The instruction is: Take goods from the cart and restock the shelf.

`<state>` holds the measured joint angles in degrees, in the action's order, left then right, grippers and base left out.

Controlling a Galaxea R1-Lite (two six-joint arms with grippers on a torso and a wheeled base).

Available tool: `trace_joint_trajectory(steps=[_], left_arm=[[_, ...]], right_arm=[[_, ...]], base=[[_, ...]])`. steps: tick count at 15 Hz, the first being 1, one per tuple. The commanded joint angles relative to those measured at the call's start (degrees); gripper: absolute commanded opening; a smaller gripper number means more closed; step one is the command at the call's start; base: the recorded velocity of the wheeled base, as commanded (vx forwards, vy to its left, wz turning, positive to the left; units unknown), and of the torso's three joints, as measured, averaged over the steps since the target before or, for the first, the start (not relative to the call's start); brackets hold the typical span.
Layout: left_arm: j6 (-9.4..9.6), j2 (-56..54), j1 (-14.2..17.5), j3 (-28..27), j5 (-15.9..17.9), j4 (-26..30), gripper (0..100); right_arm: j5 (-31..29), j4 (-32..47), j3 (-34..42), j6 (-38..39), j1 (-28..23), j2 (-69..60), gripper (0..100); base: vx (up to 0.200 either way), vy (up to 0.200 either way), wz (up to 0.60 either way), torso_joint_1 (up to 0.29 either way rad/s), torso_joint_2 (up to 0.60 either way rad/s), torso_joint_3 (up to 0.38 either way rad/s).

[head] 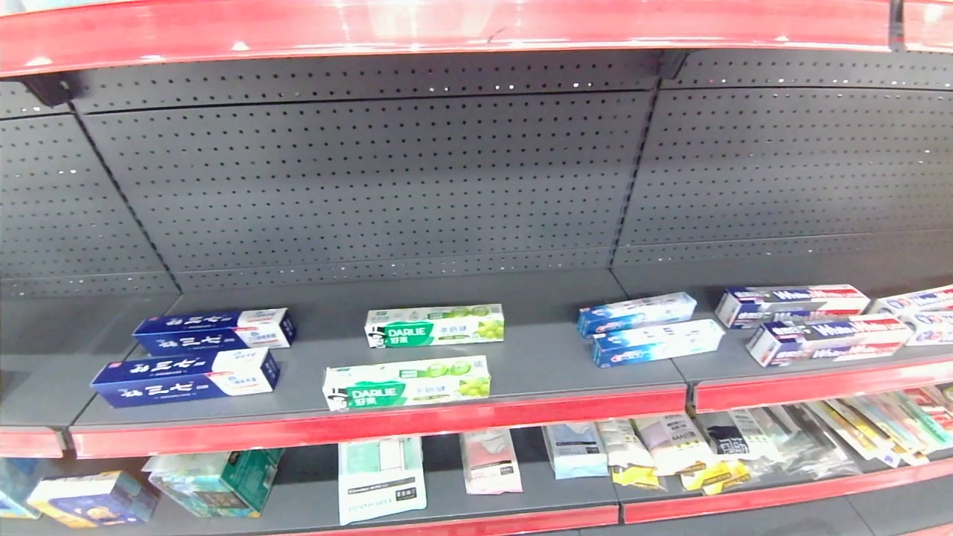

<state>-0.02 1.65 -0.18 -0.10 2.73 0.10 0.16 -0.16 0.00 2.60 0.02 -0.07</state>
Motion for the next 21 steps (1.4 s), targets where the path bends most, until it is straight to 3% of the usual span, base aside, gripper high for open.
trace_joint_trajectory(steps=[1,3,4,5,6,7,8,9,10,12,15,18,21], left_arm=[[0.02,0.29,0.01,-0.08,0.08,0.08,100],[0.11,0.55,-0.08,-0.08,0.08,-0.01,100],[-2.00,18.48,-1.31,-16.95,0.96,-0.45,100],[-8.24,33.07,-0.96,-28.73,0.87,-3.70,100],[-9.82,43.00,-0.34,-36.46,0.87,-5.99,100],[-7.62,51.18,1.76,-40.77,0.61,-5.90,100],[-2.52,59.26,3.70,-43.06,-1.15,-4.84,100],[0.46,64.18,3.70,-43.85,-4.31,-2.03,100],[1.96,67.70,3.17,-44.81,-7.92,3.07,100],[1.61,74.20,2.20,-46.92,-10.20,11.15,100],[1.52,83.52,0.89,-48.59,-15.12,10.98,100],[-0.06,86.68,-3.42,-48.42,-16.97,11.68,100],[0.11,88.62,-5.35,-49.12,-18.64,11.86,100]], right_arm=[[0.02,-0.02,0.00,-0.05,-0.02,0.07,100],[0.11,-0.02,0.00,-0.22,0.06,0.07,100],[0.28,0.16,0.00,-1.81,-0.02,0.07,100],[0.28,0.16,0.00,-2.60,-0.02,0.07,100],[0.28,0.16,0.00,-2.60,-0.02,0.07,100],[0.28,0.16,0.00,-2.60,-0.02,0.07,100],[0.28,0.16,0.00,-2.60,0.06,0.07,100],[0.28,0.16,0.00,-2.60,-0.02,0.07,100],[0.28,0.16,0.00,-2.60,-0.02,0.07,100],[0.28,0.16,0.00,-2.60,0.06,0.07,100],[0.28,0.16,0.00,-2.60,0.06,0.07,100],[0.28,0.16,0.00,-2.60,0.06,0.07,100],[0.28,0.16,0.00,-2.60,-0.02,0.07,100]], base=[[0.000,0.000,0.00,0.000,0.00,0.000],[0.000,0.000,0.00,0.000,0.00,0.000],[0.000,0.000,0.00,0.000,0.00,0.000],[0.000,0.000,0.00,0.000,0.00,0.000],[0.000,0.000,0.00,0.000,0.00,0.000],[0.000,0.000,0.00,0.000,0.00,0.000],[0.000,0.000,0.00,0.000,0.00,0.000],[0.000,0.000,0.00,0.000,0.00,0.000],[0.000,0.000,0.00,0.000,0.00,0.000],[0.000,0.000,0.00,0.000,0.00,0.000],[0.000,0.000,0.00,0.000,0.00,0.000],[0.000,0.000,0.00,0.000,0.00,0.000],[0.000,0.000,0.00,0.000,0.00,0.000]])
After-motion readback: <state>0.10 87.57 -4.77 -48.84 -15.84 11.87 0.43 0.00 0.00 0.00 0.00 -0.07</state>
